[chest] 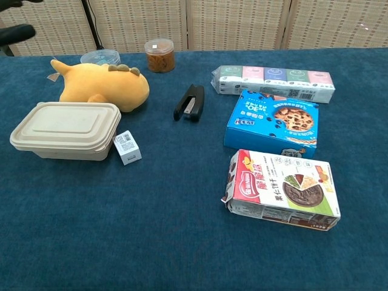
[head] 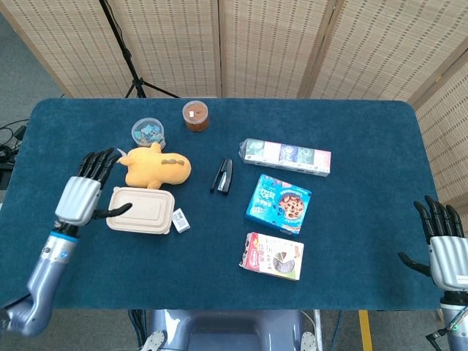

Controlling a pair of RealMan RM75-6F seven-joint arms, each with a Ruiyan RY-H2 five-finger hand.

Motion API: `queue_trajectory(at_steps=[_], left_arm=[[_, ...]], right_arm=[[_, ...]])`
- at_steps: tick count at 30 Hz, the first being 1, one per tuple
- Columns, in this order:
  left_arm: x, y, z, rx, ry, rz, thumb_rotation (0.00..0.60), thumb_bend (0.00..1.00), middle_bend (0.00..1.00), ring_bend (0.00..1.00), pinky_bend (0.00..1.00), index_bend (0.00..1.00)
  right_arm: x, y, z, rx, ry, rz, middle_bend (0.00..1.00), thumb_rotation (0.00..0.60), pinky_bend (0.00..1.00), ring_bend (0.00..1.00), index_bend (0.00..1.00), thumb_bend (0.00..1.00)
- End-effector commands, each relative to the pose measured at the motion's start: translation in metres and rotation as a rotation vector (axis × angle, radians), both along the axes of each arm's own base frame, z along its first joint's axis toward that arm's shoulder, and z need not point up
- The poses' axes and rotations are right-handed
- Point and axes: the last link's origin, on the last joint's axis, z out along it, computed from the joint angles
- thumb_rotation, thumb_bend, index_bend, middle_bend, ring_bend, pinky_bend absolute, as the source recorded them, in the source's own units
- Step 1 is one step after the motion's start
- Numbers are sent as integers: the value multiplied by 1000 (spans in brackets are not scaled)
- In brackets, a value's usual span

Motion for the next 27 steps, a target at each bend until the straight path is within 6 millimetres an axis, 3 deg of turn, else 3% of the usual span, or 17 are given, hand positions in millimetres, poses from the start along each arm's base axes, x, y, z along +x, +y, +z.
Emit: queue_trajectory(at_steps=[1,7,14,19,27], left_arm=[[22,39,-29,-17,48,-5,0,0,0,0,0,0],[50,74,-63,-59,59,11,0,0,0,0,0,0],[82,99,-98,-109,77,22,0,0,0,0,0,0],[82,106,-119,-135,124,46,0,0,0,0,0,0],[70,112,-132,-119,148,72,0,0,0,0,0,0]], right_arm=[[-6,-6,2,-3,-10,-24,0,600,0,0,0,0],[-15,-15,8,-8,-37,-60,0,600,0,0,0,0],[-25,-21,15,-24,-55,-108,0,600,0,0,0,0],[-31,-23,18,-31,-57,-135,0,600,0,0,0,0],[-34,-23,17,-21,-55,-157,0,600,0,0,0,0]])
